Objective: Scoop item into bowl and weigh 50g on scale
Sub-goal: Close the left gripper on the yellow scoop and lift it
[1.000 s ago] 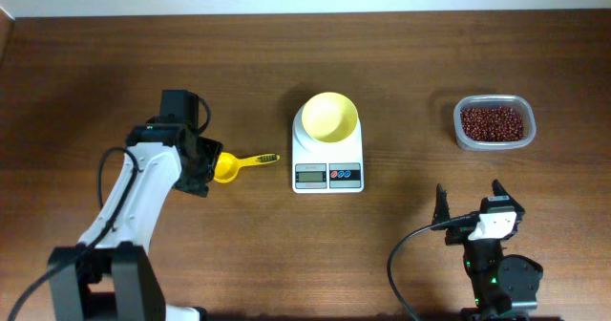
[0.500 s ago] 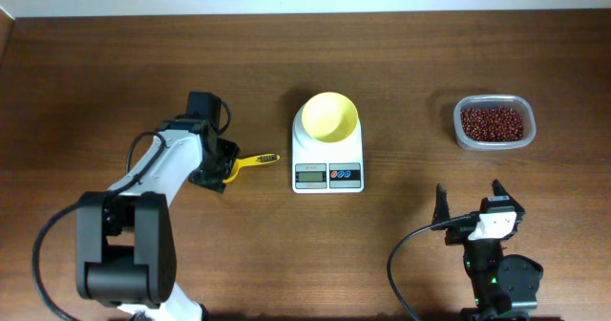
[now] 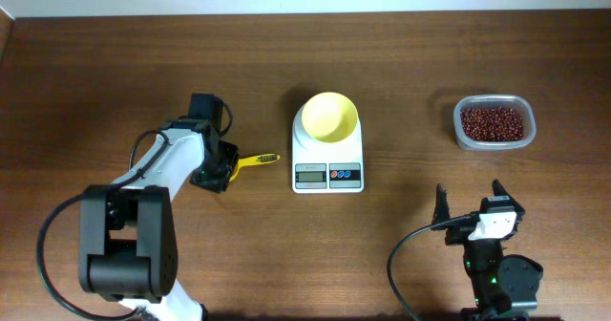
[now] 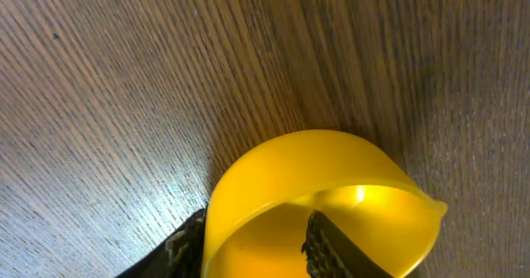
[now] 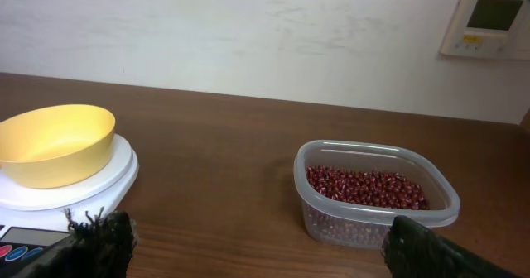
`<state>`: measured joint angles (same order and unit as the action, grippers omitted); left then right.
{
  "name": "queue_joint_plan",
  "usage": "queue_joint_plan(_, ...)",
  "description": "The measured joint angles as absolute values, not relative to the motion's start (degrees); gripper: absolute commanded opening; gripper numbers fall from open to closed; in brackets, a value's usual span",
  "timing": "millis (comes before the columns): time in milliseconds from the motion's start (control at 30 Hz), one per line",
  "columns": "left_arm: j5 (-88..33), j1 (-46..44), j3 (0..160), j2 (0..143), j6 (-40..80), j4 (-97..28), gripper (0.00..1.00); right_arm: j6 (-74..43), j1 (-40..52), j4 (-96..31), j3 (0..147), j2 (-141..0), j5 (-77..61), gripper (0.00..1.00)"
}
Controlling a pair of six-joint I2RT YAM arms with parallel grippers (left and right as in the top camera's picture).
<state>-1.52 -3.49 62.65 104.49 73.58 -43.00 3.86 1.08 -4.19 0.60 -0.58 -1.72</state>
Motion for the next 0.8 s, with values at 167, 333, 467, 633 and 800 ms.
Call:
queue_joint_plan(167, -1.52, -3.49, 62.65, 104.49, 73.76, -43.03, 0.13, 3.86, 1.08, -4.19, 0.6, -0.58, -1.74, 0.99)
queue_joint_plan(333, -1.52, -3.46, 62.65, 104.49, 73.87, -43.07, 0.0, 3.92, 1.08, -4.19, 0.6, -0.58, -1.74, 0.99)
queue_joint_plan(467, -1.54, -2.13, 62.65, 104.49, 73.8, -45.25, 0.0, 3.88, 1.08, -4.19, 0.6, -0.58, -1.72, 0.99)
queue_joint_plan(633, -2.2, 2.2, 62.67, 104.49, 71.7, -47.64, 0.0, 3.88, 1.08, -4.19, 0.6, -0.58, -1.74, 0.99)
queue_joint_plan(800, -3.88, 3.75, 62.7, 104.49, 68.23, -47.83, 0.0, 3.88, 1.08, -4.19, 0.6, -0.58, -1.74, 0.99)
